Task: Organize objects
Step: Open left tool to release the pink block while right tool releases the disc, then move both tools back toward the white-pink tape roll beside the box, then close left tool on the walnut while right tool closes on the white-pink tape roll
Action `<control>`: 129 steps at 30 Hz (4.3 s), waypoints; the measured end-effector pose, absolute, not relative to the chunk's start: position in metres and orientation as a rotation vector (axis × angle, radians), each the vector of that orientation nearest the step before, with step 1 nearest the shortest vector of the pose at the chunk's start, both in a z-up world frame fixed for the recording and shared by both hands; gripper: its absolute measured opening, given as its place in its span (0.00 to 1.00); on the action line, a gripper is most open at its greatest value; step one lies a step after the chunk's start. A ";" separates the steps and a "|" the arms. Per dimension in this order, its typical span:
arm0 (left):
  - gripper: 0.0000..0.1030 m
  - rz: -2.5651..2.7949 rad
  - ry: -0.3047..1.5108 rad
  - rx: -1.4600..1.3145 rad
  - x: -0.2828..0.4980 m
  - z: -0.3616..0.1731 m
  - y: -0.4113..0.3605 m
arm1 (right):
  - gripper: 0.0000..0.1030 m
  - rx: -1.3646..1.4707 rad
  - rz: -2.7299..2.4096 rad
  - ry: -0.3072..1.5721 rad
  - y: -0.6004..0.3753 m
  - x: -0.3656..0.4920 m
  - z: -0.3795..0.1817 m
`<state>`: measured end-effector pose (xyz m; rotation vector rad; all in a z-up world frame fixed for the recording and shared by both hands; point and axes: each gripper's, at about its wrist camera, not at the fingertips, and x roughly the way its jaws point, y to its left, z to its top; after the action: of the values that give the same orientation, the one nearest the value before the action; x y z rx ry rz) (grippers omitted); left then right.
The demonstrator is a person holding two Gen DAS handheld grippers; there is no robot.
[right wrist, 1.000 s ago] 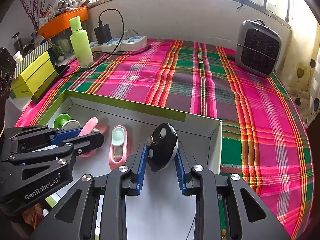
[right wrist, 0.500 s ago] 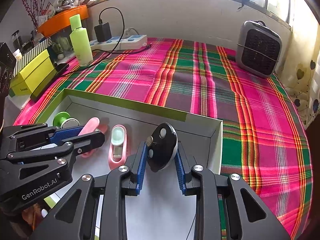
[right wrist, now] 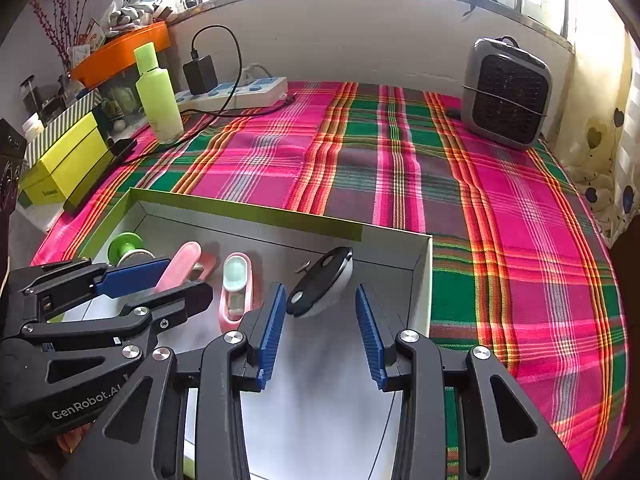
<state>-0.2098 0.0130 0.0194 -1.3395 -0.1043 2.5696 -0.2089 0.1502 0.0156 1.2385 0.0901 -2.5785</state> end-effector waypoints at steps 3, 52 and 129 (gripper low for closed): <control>0.40 2.578 -0.101 -1.329 -0.206 0.023 0.013 | 0.37 1.228 -2.583 0.079 0.152 -0.206 0.018; 0.44 2.699 -0.231 -1.183 -0.071 0.047 -0.038 | 0.41 1.082 -2.607 -0.053 0.160 -0.078 0.042; 0.29 2.637 -0.333 -1.282 -0.069 0.010 -0.037 | 0.31 1.102 -2.575 -0.015 0.138 -0.074 0.020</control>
<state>-0.0691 -0.0373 0.0103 -1.2818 -0.3333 2.6366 -0.0737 0.1377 0.0197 1.1020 -0.0150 -2.5745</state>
